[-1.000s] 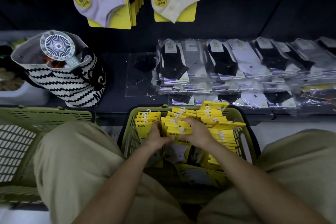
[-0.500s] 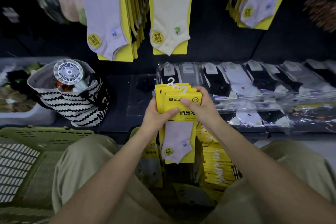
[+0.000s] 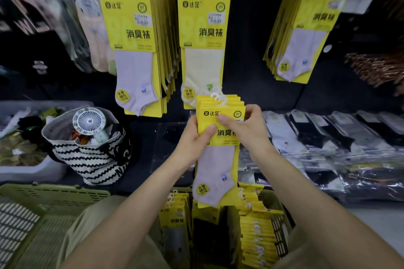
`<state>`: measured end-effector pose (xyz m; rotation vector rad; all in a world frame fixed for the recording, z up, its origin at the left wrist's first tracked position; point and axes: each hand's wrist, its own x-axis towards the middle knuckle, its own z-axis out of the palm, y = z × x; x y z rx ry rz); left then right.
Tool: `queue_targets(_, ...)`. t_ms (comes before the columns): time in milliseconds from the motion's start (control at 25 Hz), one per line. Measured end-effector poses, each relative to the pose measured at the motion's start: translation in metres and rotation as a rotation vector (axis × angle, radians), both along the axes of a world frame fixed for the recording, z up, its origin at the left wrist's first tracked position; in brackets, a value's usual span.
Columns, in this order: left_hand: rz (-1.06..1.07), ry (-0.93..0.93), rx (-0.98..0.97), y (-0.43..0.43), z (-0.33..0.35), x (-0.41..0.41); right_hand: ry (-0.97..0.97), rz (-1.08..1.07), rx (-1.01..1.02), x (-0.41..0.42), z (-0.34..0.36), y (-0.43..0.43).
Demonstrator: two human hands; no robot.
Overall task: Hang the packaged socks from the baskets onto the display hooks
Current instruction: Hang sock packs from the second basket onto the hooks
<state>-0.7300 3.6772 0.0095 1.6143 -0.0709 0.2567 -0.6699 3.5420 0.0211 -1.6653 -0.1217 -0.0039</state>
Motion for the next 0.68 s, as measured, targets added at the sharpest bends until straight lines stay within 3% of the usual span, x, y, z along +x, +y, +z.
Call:
queue_targets(240, 0.052, -0.105, -0.053, 0.021, 0.037, 0.014, -0.236, 0.027, 0.02, 0.01, 0.045, 0.007)
queue_targets(680, 0.365, -0.293, 0.101, 0.062, 0.102, 0.028, -0.282, 0.089, 0.124, 0.032, 0.11, 0.027)
